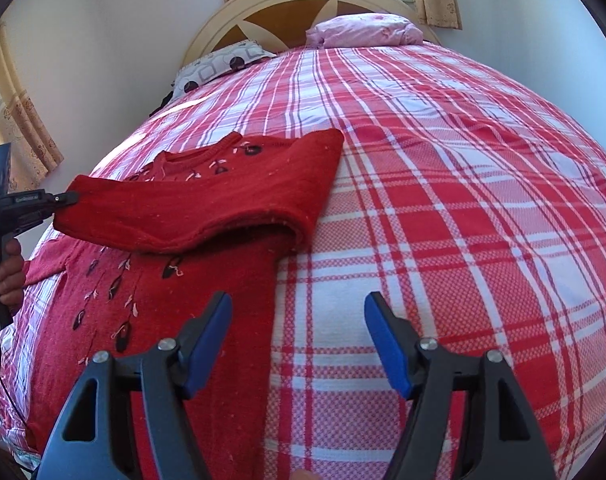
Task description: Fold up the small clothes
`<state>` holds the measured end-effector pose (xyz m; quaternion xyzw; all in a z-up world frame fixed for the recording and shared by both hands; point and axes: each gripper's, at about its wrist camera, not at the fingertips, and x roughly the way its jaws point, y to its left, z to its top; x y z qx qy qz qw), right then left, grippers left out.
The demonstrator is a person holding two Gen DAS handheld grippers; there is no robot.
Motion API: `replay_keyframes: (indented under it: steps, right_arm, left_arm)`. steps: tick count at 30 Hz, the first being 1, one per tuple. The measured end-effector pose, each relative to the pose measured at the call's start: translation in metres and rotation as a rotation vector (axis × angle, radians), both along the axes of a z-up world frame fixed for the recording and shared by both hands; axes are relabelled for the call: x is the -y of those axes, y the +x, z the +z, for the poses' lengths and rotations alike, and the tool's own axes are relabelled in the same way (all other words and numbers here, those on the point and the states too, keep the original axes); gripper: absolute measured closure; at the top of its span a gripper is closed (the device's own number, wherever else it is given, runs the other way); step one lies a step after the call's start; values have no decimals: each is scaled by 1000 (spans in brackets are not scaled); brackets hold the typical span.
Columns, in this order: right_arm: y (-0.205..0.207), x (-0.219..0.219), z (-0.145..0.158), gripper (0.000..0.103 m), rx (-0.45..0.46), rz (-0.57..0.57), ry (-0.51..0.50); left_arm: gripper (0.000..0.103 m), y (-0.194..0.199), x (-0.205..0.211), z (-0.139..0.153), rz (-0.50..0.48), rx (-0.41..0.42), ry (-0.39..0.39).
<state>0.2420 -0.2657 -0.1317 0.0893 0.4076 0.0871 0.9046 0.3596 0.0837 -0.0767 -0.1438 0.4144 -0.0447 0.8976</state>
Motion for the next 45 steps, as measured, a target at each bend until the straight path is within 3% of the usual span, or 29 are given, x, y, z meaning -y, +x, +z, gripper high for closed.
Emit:
replay_keyframes:
  steps: [4,14,22,25,28,32,36,38,41,45]
  right_arm:
    - [-1,-9,0,31,5,18,-10]
    - [0,-17,-6,31,-18,29,-26]
    - [-1,-20,-7,28,-17,29,-39]
    - [-1,-21,-7,28,-16,29,-41]
    - [-1,-20,-6,28,-19,31,-41]
    - [-1,-18,6,28,6,27,-65]
    - [7,-19,31,28,67,38,-75]
    - [15,-24,41,28,98,58,-71]
    - [39,-34,49,28,122,80,-55]
    - [69,-54,40,34,81,127,-73]
  left_arm:
    - [96,-9,-13,-9,20,-9,20]
    - [96,-12,-39,-48,68,-78,-18]
    - [96,-11,-36,-54,63,-85,18]
    - [96,-10,-26,-57,47,-67,90]
    - [95,-6,-29,-63,57,-94,77]
    - [93,-13,-29,-53,29,-91,74]
    - [92,-31,-22,-30,-4,-7,93]
    - [85,-34,-15,-28,-28,3,116]
    - [59,-32,-6,-36,-18,-4,187]
    - [56,-26,-17,-56,31,-66,185]
